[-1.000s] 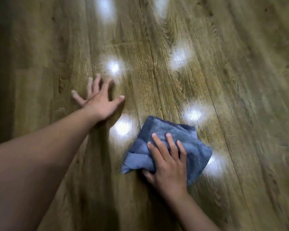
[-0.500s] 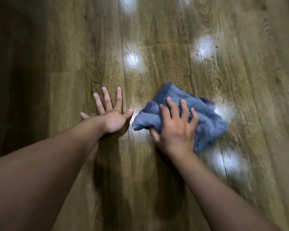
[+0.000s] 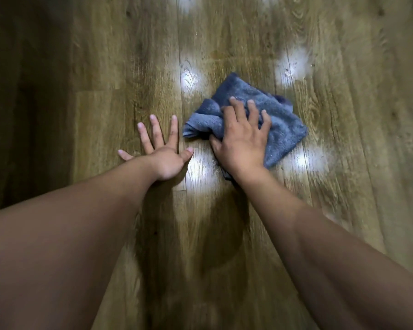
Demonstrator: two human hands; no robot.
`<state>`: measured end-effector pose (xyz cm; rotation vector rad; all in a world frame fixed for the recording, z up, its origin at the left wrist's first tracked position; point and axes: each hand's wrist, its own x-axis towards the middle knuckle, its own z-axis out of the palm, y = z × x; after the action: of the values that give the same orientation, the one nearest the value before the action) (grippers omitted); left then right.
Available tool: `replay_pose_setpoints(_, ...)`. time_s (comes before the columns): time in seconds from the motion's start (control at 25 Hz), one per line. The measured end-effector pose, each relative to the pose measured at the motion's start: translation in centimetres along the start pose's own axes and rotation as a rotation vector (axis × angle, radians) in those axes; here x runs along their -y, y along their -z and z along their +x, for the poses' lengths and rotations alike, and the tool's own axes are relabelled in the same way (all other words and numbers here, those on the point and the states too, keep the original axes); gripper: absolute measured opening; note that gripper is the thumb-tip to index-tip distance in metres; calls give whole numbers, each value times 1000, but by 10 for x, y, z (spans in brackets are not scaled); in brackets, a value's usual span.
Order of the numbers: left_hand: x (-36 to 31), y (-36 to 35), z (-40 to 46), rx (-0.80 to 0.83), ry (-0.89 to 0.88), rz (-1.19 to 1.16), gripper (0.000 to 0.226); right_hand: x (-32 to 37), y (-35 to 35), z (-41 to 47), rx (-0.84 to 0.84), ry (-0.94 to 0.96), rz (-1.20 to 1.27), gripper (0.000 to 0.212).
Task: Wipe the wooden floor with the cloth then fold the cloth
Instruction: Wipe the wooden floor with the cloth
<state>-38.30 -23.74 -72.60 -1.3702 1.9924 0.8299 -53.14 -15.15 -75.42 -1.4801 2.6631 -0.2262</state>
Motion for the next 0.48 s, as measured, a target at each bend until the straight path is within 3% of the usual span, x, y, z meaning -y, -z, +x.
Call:
replay_pose_setpoints(0.28,3,0,-2,-12,-16,6,76,-7,4,-139,26,62,0,77)
replay_pose_setpoints(0.48,8,-3,2,-24,-29,9,76,-18,2,-218,4,178,5,74)
